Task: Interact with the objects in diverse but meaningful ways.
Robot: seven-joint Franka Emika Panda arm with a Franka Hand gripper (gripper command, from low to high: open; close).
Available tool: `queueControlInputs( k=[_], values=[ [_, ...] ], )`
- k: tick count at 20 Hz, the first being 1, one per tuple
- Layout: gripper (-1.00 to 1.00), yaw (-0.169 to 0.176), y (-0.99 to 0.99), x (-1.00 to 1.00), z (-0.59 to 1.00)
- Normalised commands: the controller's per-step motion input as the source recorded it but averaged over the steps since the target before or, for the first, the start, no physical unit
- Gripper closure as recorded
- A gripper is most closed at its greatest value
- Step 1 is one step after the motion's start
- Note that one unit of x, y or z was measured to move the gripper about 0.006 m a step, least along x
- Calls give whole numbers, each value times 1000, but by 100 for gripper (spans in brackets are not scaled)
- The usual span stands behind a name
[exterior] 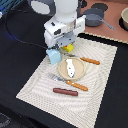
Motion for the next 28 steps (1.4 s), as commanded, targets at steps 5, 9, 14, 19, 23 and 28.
queueControlInputs(
  k=[5, 9, 14, 19, 23, 28],
  values=[
    [100, 2, 279, 0, -319],
    [100, 10, 284, -138, 314],
    [100, 0, 270, -457, 1000],
    [100, 0, 50, -649, 1000],
    [100, 0, -121, -710, 965],
    [100, 0, -531, -613, 829]
  ],
)
